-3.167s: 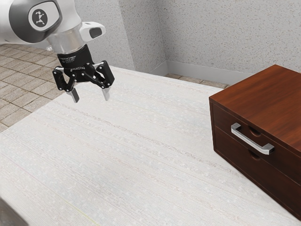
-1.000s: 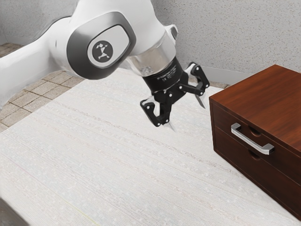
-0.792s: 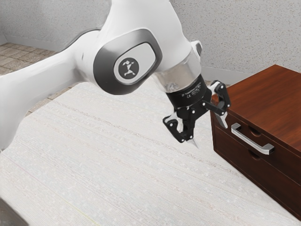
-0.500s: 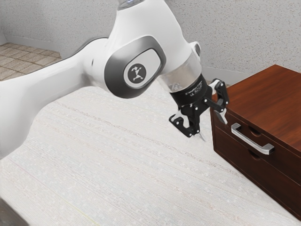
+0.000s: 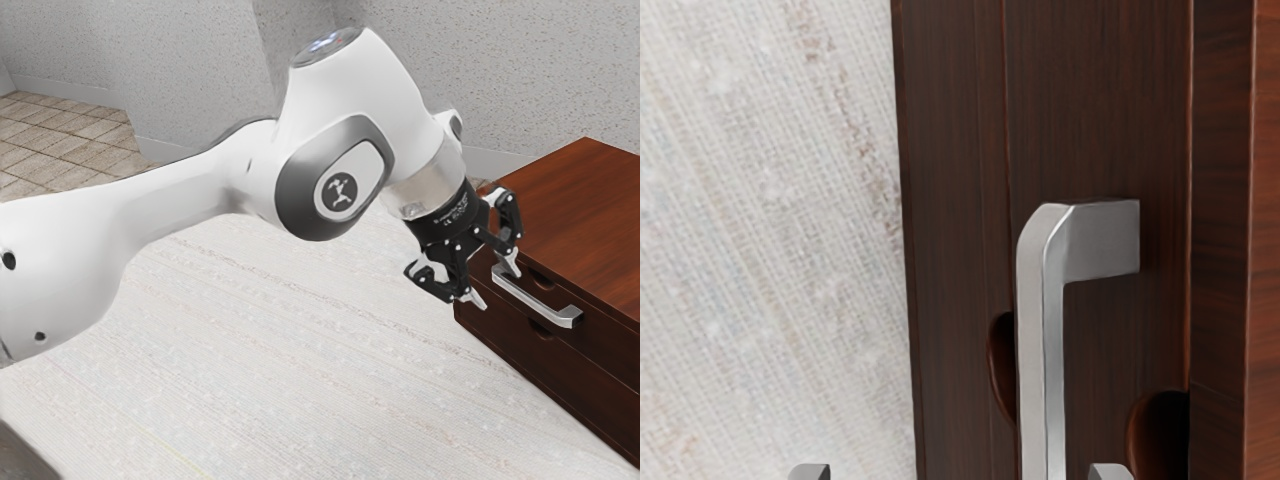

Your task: Pull the drawer handle with one arm to open the drawer

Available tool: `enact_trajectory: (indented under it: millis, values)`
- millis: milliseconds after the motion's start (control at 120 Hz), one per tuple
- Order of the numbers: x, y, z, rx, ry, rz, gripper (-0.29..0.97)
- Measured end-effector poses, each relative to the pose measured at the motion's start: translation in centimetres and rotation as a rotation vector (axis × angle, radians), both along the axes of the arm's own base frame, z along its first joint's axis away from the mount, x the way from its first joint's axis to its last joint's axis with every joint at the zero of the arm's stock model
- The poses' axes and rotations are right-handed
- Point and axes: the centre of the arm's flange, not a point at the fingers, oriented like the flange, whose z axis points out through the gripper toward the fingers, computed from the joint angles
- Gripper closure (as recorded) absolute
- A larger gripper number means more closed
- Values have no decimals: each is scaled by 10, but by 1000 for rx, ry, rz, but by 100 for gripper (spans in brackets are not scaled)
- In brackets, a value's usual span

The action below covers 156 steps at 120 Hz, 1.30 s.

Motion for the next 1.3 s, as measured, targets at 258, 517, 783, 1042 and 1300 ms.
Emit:
enact_trajectory:
  millis: [258, 517, 783, 1042, 1300]
  values:
    - [4, -10, -8, -13, -17, -26, 42]
    - [11, -11, -21, -11, -16, -38, 45]
    - [15, -11, -27, -11, -22, -47, 47]
    - [15, -12, -28, -17, -23, -54, 52]
    - [18, -13, -35, -15, -15, -60, 57]
